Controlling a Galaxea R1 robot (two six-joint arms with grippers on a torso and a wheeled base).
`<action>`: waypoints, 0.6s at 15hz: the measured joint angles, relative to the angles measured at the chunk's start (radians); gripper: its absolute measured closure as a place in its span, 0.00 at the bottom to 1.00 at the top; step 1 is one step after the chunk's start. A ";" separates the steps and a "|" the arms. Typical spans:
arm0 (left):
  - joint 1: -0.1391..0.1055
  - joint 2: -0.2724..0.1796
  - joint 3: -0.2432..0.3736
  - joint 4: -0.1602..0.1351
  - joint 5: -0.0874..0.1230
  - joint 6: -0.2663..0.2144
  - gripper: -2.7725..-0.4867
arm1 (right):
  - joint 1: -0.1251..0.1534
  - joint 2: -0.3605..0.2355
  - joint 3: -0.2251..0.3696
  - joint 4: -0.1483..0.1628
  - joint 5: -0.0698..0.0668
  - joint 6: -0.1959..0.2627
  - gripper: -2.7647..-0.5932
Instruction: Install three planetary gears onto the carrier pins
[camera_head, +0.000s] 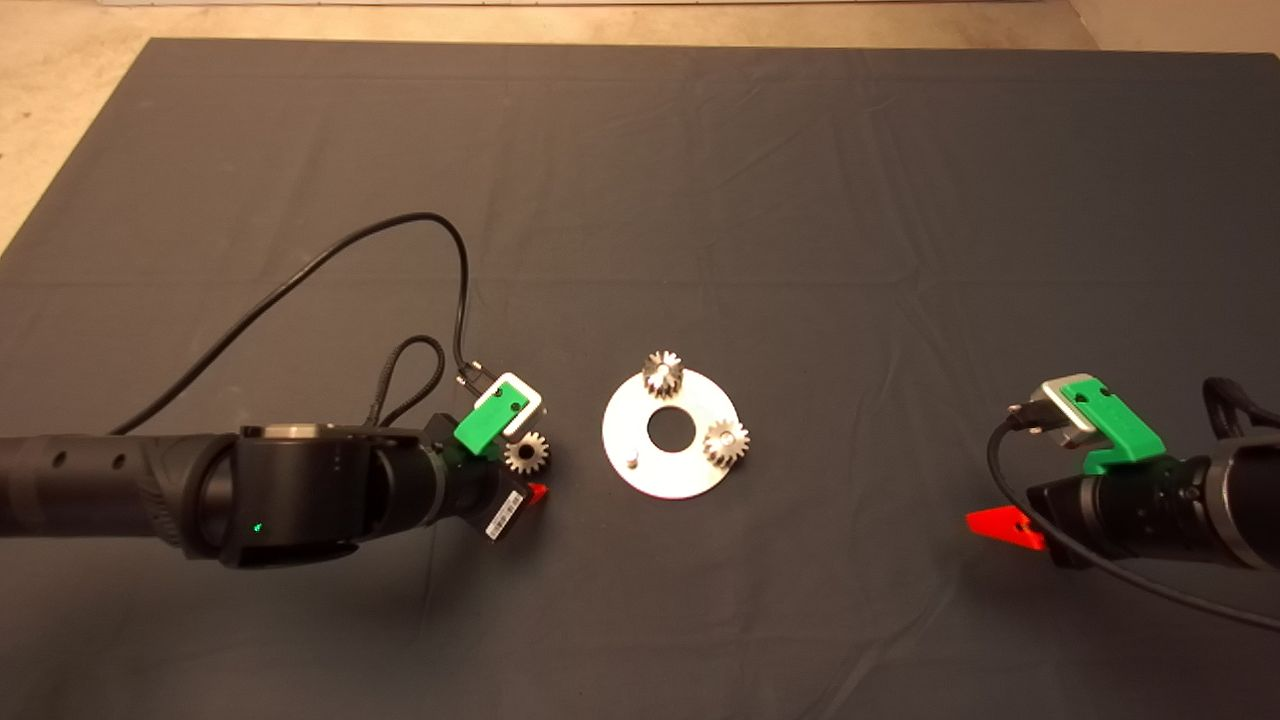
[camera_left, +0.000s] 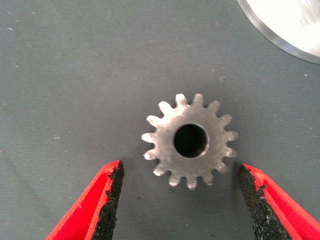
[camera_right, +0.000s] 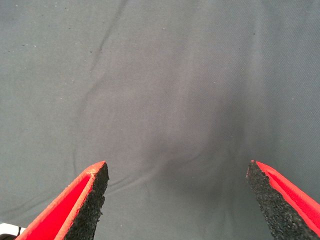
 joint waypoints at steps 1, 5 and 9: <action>0.000 0.000 0.000 0.004 -0.001 0.000 0.52 | 0.000 0.000 0.000 0.000 0.001 0.000 0.33; 0.000 0.001 -0.012 0.006 -0.021 0.000 0.52 | 0.000 0.000 0.000 0.000 0.000 0.000 0.33; 0.000 0.001 -0.013 0.008 -0.029 0.000 0.55 | 0.000 0.000 0.000 0.001 0.000 0.000 0.33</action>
